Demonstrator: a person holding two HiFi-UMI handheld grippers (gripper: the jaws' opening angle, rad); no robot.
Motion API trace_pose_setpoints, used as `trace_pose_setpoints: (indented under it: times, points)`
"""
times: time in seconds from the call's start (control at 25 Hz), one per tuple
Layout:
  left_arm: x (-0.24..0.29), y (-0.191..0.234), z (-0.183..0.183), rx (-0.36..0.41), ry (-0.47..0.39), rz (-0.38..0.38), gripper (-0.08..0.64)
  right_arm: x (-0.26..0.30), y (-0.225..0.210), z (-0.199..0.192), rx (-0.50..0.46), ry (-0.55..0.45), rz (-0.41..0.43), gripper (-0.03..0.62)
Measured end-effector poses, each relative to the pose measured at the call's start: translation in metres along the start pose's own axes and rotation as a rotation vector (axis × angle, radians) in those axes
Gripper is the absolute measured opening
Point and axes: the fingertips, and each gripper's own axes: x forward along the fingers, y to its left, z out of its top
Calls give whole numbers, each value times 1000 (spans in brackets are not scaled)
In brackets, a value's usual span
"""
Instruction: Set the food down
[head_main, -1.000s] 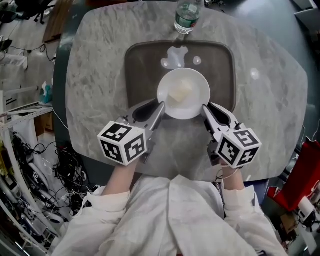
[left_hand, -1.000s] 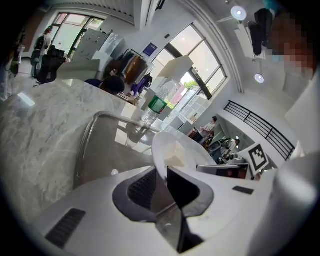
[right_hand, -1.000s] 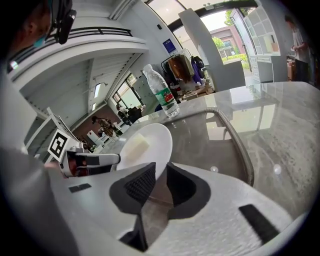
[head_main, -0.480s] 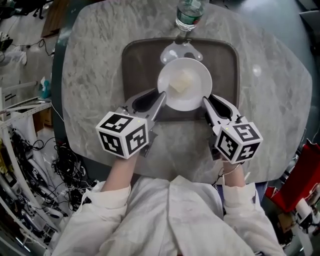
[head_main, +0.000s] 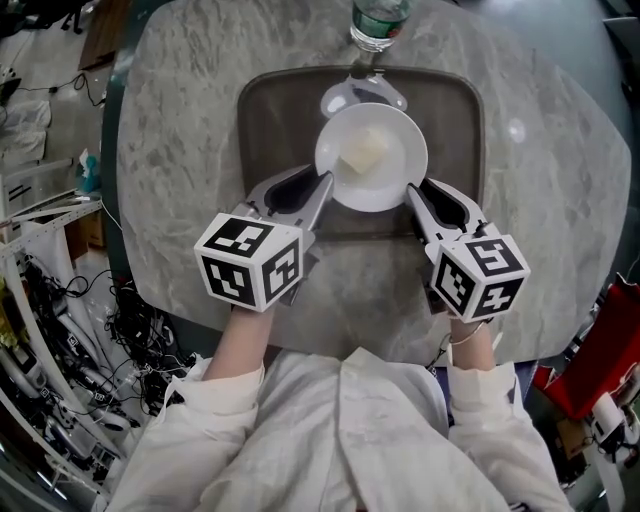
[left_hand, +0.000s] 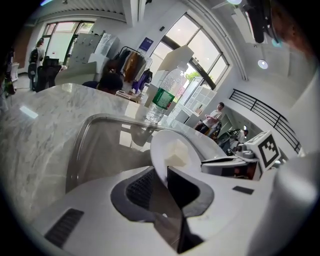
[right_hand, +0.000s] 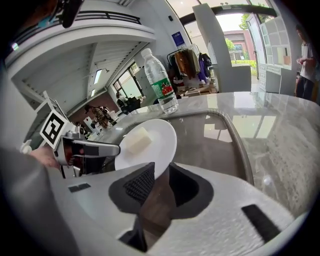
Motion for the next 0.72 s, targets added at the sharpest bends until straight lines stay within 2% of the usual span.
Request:
trace_pose_setpoints:
  times: [0.44, 0.72]
  points:
    - [5, 6, 0, 15, 34, 33, 73, 7, 0, -3, -59, 54, -22, 67]
    - [6, 6, -6, 77, 90, 29, 87, 7, 1, -3, -91, 68, -28, 71]
